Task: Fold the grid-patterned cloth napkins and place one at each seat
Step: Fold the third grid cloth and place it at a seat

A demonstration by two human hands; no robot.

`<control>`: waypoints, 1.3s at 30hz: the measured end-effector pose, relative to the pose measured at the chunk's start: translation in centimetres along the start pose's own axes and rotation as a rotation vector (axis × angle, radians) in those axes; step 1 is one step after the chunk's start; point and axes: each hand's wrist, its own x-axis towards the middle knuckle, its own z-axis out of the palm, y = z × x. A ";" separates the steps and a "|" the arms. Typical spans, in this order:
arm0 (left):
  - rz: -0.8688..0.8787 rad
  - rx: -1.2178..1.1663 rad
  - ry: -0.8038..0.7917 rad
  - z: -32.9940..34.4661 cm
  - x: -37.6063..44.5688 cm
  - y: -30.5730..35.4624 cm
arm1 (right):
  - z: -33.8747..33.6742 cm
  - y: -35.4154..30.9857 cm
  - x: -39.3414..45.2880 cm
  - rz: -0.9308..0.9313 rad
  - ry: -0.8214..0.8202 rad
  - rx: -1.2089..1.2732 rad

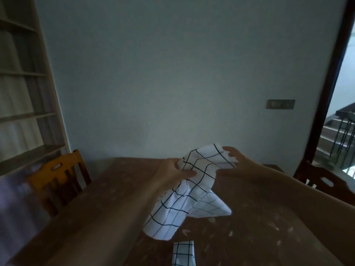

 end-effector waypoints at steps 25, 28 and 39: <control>-0.020 -0.216 -0.074 -10.1 -4.3 0.1 | 4.8 -8.9 1.8 0.015 -0.158 0.539; -0.002 -0.207 -0.117 -11.1 -4.2 0.0 | 5.2 -9.7 2.4 0.028 -0.310 0.485; 0.069 -0.368 -0.314 -14.7 -4.3 -1.0 | 9.7 -13.8 4.7 -0.115 -0.366 0.554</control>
